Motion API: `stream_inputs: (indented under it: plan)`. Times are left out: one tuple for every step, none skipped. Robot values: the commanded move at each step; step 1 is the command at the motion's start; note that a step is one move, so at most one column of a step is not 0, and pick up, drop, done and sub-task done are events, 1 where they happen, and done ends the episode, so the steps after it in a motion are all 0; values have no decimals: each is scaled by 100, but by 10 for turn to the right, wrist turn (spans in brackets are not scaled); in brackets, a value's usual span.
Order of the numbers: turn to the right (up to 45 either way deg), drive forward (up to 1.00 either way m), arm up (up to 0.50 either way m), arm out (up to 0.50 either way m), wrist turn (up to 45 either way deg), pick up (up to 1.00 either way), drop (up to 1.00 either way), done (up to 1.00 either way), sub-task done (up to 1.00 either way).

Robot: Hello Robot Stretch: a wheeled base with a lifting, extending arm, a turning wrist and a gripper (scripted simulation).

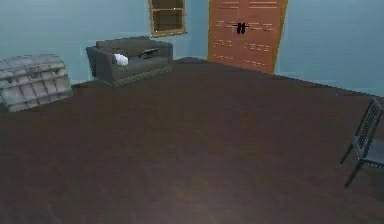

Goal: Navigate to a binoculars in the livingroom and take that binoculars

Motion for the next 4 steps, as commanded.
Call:
stream_inputs:
  plan:
    - [450,0,0,0,0,0,0,0,0]
    - [390,0,0,0,0,0,0,0,0]
    - [0,35,0,0,0,0,0,0,0]
    - [-450,0,0,0,0,0,0,0,0]
